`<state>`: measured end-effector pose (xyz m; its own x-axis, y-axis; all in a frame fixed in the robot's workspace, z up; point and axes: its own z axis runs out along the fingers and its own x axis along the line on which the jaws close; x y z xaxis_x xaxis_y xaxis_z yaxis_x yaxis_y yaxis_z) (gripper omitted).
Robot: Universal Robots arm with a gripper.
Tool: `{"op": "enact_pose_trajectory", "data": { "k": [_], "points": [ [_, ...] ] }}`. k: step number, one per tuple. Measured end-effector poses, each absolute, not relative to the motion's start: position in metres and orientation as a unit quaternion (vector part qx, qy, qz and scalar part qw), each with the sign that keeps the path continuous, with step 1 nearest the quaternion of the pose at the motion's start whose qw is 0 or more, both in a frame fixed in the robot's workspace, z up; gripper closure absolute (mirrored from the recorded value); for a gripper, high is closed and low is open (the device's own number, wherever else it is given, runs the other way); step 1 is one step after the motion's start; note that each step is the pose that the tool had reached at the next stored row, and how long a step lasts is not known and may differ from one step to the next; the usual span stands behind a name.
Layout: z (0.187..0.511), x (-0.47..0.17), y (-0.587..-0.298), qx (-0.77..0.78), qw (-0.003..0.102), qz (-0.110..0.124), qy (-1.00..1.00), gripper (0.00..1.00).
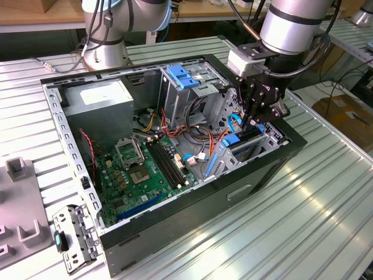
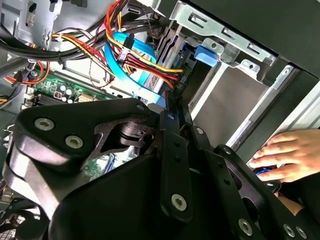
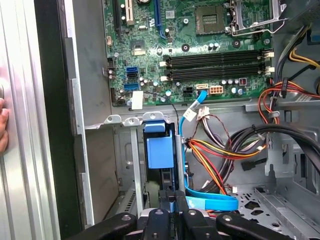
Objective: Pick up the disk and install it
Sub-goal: 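Insert the second disk wire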
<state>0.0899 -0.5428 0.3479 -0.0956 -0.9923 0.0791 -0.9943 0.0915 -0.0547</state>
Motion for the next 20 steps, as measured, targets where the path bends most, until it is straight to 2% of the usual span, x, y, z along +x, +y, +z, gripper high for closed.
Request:
{"op": "enact_pose_trajectory", "data": {
  "k": [20],
  "points": [
    [0.3446, 0.0921, -0.543, 0.672, 0.008, 0.044, -0.739, 0.84]
  ]
}}
